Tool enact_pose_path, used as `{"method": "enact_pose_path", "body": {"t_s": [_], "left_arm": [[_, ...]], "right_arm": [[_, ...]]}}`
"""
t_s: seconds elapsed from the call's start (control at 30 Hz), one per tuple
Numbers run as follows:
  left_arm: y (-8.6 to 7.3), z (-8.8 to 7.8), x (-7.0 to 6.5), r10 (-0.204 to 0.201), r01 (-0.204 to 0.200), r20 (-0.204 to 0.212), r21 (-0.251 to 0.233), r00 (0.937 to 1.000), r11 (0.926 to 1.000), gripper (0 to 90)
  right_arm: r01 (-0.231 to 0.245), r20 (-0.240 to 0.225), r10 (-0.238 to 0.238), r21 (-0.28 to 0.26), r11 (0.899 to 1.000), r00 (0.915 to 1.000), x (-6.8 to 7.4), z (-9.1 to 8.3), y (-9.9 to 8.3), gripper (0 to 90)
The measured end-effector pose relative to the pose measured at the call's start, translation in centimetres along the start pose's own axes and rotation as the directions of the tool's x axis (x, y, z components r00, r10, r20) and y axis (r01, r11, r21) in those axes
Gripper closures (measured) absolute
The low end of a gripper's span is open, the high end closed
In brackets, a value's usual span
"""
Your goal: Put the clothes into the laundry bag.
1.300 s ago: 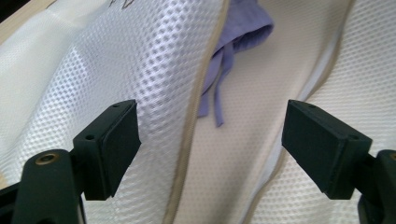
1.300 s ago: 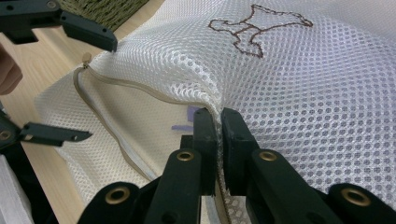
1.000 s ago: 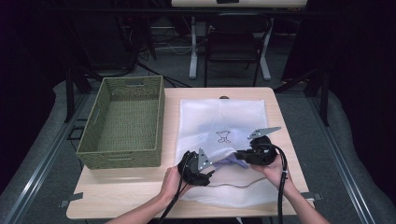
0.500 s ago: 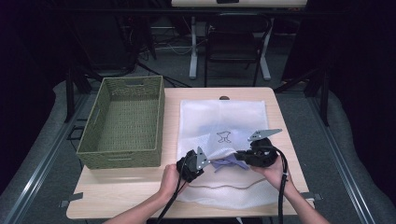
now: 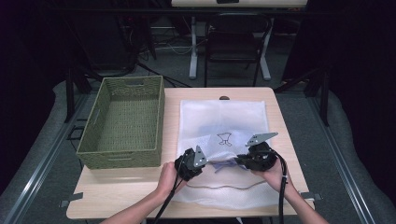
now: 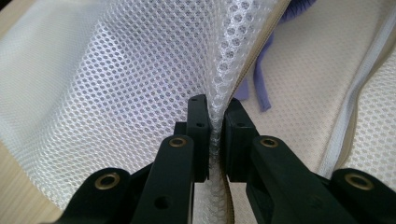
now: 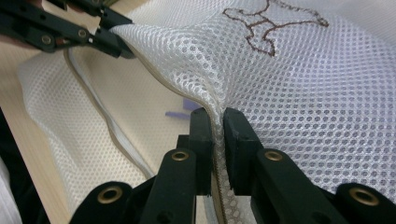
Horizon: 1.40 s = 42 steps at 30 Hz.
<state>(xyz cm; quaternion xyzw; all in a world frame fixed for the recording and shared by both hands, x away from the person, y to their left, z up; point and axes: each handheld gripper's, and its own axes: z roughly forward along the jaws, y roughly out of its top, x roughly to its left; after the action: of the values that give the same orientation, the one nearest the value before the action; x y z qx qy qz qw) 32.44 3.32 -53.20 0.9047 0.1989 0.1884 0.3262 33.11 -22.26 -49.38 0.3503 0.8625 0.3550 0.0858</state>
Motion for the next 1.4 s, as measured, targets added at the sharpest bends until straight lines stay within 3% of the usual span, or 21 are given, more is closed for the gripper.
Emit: {"method": "enact_pose_path", "body": {"t_s": [0.1, 0.23, 0.43, 0.5, 0.67, 0.8, 0.9, 1.0, 1.27, 1.4], "left_arm": [[0.0, 0.0, 0.1, 0.006, -0.006, 0.023, 0.012, 0.9997, 0.9999, 83.2], [-0.3, 0.1, 0.3, -0.015, 0.013, 0.058, 0.024, 0.9982, 0.9996, 82.2], [-0.4, 0.4, 0.3, -0.002, -0.004, 0.094, 0.061, 0.9956, 0.9981, 79.8], [-0.4, 0.4, 0.4, -0.013, 0.004, 0.117, 0.084, 0.9930, 0.9964, 75.0], [-0.8, -0.2, 0.8, -0.028, 0.015, 0.145, 0.086, 0.9890, 0.9962, 67.5], [-1.2, -0.6, 1.0, -0.033, 0.020, 0.158, 0.084, 0.9869, 0.9963, 72.6], [-1.3, -0.5, 0.8, -0.024, 0.006, 0.169, 0.104, 0.9853, 0.9945, 79.8], [-1.4, -0.2, 0.7, -0.036, 0.013, 0.189, 0.125, 0.9814, 0.9921, 81.3], [-1.7, 0.4, 1.0, -0.060, 0.021, 0.235, 0.163, 0.9702, 0.9863, 77.2], [-1.8, 0.8, 0.9, -0.051, 0.002, 0.252, 0.190, 0.9663, 0.9819, 72.9]], "right_arm": [[0.002, 0.000, -0.002, 0.015, 1.000, 1.0000, 0.1, 0.1, -0.2, 82.4], [-0.011, -0.008, 0.011, 0.032, 0.999, 0.9999, 0.1, 0.4, -0.5, 82.0], [0.001, -0.010, 0.000, 0.053, 0.999, 1.0000, 0.3, 0.7, -0.8, 82.5], [-0.001, -0.014, 0.002, 0.055, 0.999, 0.9999, 0.3, 0.7, -0.9, 82.4], [0.008, -0.020, -0.006, 0.077, 0.997, 0.9998, 0.4, 0.9, -1.0, 81.2], [0.010, -0.033, -0.007, 0.087, 0.996, 0.9994, 0.4, 1.0, -1.2, 81.2], [0.020, -0.041, -0.016, 0.108, 0.994, 0.9990, 0.5, 1.2, -1.4, 81.2], [0.027, -0.044, -0.021, 0.126, 0.992, 0.9988, 0.6, 1.4, -1.5, 81.2], [0.054, -0.064, -0.044, 0.166, 0.985, 0.9970, 0.5, 2.3, -2.0, 81.0], [0.065, -0.070, -0.052, 0.200, 0.978, 0.9962, 0.3, 3.0, -2.2, 81.0]]}}
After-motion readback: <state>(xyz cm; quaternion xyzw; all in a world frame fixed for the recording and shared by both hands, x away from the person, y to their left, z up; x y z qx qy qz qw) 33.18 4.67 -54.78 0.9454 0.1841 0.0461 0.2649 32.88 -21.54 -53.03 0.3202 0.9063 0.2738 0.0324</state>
